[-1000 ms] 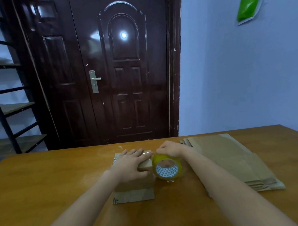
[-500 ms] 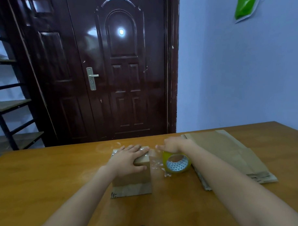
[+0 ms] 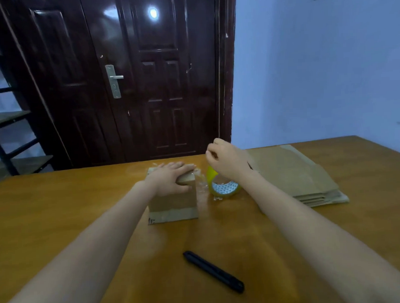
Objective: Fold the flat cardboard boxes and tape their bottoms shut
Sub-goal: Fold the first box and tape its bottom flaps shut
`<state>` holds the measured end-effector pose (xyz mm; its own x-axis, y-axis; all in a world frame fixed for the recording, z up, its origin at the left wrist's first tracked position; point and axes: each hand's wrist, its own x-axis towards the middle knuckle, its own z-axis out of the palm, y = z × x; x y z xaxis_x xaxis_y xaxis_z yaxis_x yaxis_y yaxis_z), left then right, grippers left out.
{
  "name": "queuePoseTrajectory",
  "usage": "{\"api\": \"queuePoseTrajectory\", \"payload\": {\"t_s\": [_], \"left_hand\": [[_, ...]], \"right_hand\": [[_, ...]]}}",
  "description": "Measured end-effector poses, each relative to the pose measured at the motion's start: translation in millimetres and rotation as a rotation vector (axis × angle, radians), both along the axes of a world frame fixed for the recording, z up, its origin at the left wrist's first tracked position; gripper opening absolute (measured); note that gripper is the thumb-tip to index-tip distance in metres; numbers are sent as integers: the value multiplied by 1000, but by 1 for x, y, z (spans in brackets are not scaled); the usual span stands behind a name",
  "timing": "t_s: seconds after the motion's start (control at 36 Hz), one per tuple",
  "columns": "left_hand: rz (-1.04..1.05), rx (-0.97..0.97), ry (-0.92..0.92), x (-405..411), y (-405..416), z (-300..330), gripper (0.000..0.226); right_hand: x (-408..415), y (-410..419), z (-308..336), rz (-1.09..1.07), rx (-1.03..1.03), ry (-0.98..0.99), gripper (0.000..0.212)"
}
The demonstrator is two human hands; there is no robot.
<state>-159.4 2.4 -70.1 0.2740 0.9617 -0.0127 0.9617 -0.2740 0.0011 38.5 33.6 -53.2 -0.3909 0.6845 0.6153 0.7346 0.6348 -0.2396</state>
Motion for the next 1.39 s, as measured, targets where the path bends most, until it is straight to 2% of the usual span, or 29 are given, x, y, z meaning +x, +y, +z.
{"api": "queuePoseTrajectory", "payload": {"t_s": [0.06,0.11,0.19,0.25,0.33,0.39,0.58,0.69,0.78,0.86,0.97,1.03,1.08,1.17,1.28,1.39], "left_hand": [[7,-10,-4,1,0,0,69],[15,-10,-12,2,1,0,70],[22,-22,-27,2,0,-2,70],[25,-30,-30,2,-1,-2,71],[28,-44,-26,2,0,-2,71],[31,-51,-29,2,0,-1,71],[34,-74,-42,4,3,4,70],[55,-140,-281,6,8,13,51],[25,-98,-310,10,18,18,37],[-27,-18,-290,17,27,17,22],[-41,28,-299,24,30,13,30],[-50,26,-284,27,30,12,39],[-57,5,-282,30,30,12,44],[-55,-40,-268,30,34,13,46],[-69,-111,-258,31,39,15,47],[-101,-197,-304,31,44,15,48]], "right_hand": [[0,-19,-3,86,-126,-31,32],[2,-37,-8,164,-341,-118,35],[4,-66,-17,300,-720,-350,35],[3,-85,-23,335,-841,-516,36],[1,-107,-33,303,-920,-682,44],[0,-114,-42,301,-964,-748,37],[1,-111,-50,318,-892,-749,18],[13,-99,-43,311,-948,-582,23],[29,-86,-37,379,-1106,-244,13],[44,-72,-38,437,-1113,110,10],[48,-57,-41,348,-939,580,12],[45,-52,-43,288,-858,720,7],[41,-48,-45,233,-799,802,6],[37,-44,-49,149,-770,873,24],[33,-42,-58,113,-729,871,34],[32,-42,-68,104,-664,863,34]]}}
